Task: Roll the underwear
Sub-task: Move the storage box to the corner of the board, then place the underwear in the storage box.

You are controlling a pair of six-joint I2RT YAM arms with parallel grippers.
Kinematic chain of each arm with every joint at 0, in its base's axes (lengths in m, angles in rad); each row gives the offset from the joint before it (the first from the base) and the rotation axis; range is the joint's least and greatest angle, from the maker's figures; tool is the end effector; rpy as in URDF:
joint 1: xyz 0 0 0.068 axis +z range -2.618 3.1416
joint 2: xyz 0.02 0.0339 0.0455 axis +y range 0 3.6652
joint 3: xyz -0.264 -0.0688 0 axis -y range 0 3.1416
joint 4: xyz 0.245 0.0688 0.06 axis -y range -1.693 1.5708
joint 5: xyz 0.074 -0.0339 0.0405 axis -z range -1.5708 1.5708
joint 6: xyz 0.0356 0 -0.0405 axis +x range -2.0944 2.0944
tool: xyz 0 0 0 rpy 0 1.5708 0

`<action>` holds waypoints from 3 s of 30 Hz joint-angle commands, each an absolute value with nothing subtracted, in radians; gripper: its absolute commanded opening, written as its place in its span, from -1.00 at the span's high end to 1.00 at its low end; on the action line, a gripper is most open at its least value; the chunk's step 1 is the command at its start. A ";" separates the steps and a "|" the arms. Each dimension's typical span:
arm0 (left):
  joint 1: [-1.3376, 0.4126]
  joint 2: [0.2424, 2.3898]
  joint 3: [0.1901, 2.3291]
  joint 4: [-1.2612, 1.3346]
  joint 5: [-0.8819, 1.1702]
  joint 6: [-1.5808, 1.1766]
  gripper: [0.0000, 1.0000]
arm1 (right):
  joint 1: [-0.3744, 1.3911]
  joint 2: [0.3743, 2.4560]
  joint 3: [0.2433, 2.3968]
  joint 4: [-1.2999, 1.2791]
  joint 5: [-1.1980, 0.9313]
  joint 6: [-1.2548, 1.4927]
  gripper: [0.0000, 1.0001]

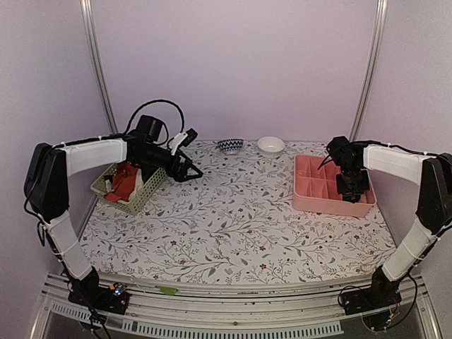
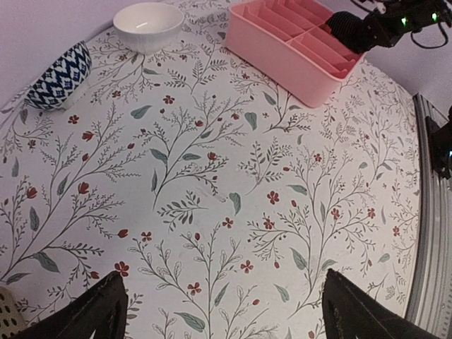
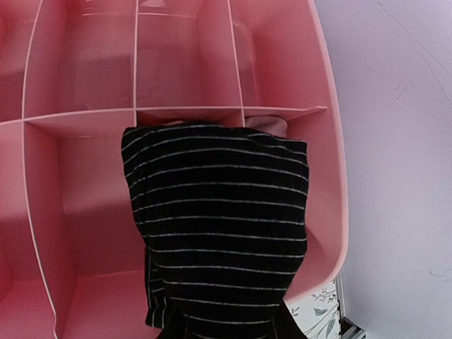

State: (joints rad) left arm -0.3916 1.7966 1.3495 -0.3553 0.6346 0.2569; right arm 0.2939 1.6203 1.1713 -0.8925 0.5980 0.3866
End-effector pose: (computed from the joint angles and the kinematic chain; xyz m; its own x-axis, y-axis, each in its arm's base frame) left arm 0.3592 -0.1712 0.2452 -0.4679 0.4146 -0.7805 0.8345 0.4981 -0.2357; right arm 0.2961 0.0687 0.2242 -0.9074 0.0509 -0.4172 0.2431 0.8733 -0.4221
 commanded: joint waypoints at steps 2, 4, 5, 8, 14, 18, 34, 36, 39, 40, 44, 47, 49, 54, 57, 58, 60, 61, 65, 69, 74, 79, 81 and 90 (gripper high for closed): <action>-0.387 1.780 1.355 -0.345 0.616 0.254 -0.92 | 0.312 1.724 1.266 -0.872 0.634 0.356 1.00; -0.387 1.780 1.355 -0.344 0.610 0.257 -0.92 | 0.327 1.766 1.286 -0.869 0.628 0.353 1.00; -0.387 1.779 1.355 -0.344 0.608 0.257 -0.92 | 0.337 1.795 1.297 -0.868 0.621 0.351 1.00; -0.388 1.780 1.352 -0.344 0.605 0.258 -0.92 | 0.375 1.859 1.349 -0.871 0.602 0.354 1.00; -0.387 1.776 1.347 -0.345 0.590 0.269 -0.92 | 0.391 1.939 1.349 -0.842 0.531 0.386 1.00; -0.387 1.775 1.344 -0.346 0.582 0.276 -0.92 | 0.413 1.965 1.365 -0.860 0.519 0.402 1.00; -0.387 1.809 1.382 -0.368 0.585 0.276 -0.92 | 0.526 2.069 1.598 -1.133 0.770 0.441 1.00; -0.388 1.810 1.382 -0.370 0.586 0.276 -0.92 | 0.532 2.072 1.629 -1.180 0.807 0.457 1.00; -0.388 1.813 1.383 -0.370 0.588 0.276 -0.92 | 0.533 2.052 1.662 -1.225 0.839 0.487 1.00; -0.389 1.813 1.385 -0.370 0.589 0.276 -0.92 | 0.532 2.050 1.677 -1.245 0.849 0.492 1.00; -0.389 1.822 1.393 -0.370 0.590 0.276 -0.92 | 0.532 2.071 1.770 -1.340 0.876 0.508 1.00; -0.389 1.827 1.397 -0.370 0.594 0.274 -0.92 | 0.532 2.085 1.772 -1.340 0.876 0.509 1.00; -0.389 1.830 1.401 -0.370 0.597 0.272 -0.92 | 0.532 2.098 1.751 -1.324 0.861 0.503 1.00; -0.389 1.822 1.397 -0.373 0.592 0.275 -0.92 | 0.534 2.114 1.691 -1.225 0.767 0.494 1.00; -0.388 1.816 1.387 -0.372 0.591 0.277 -0.92 | 0.542 2.129 1.664 -1.175 0.721 0.481 1.00; -0.388 1.815 1.384 -0.371 0.591 0.277 -0.92 | 0.548 2.136 1.662 -1.168 0.714 0.479 1.00; -0.388 1.813 1.381 -0.369 0.591 0.277 -0.92 | 0.559 2.155 1.661 -1.159 0.698 0.477 1.00; -0.389 1.813 1.379 -0.368 0.591 0.275 -0.92 | 0.562 2.160 1.658 -1.151 0.685 0.477 1.00; -0.388 1.815 1.383 -0.367 0.592 0.275 -0.92 | 0.562 2.125 1.598 -1.044 0.579 0.468 1.00; -0.390 1.815 1.393 -0.376 0.595 0.276 -0.92 | 0.524 2.074 1.493 -0.927 0.418 0.467 1.00; -0.389 1.803 1.399 -0.387 0.608 0.275 -0.92 | 0.443 1.966 1.343 -0.775 0.208 0.472 1.00; -0.389 1.798 1.402 -0.393 0.611 0.277 -0.92 | 0.331 1.889 1.224 -0.690 0.094 0.467 1.00; -0.388 1.796 1.401 -0.393 0.613 0.276 -0.92 | 0.293 1.882 1.217 -0.683 0.086 0.446 1.00; -0.388 1.785 1.394 -0.397 0.604 0.285 -0.92 | 0.136 1.869 1.231 -0.672 -0.004 0.259 0.72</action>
State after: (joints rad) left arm -0.3916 1.8179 1.3754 -0.3817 0.5972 0.2687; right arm 0.2119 1.8748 1.2552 -0.6445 0.0341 0.3836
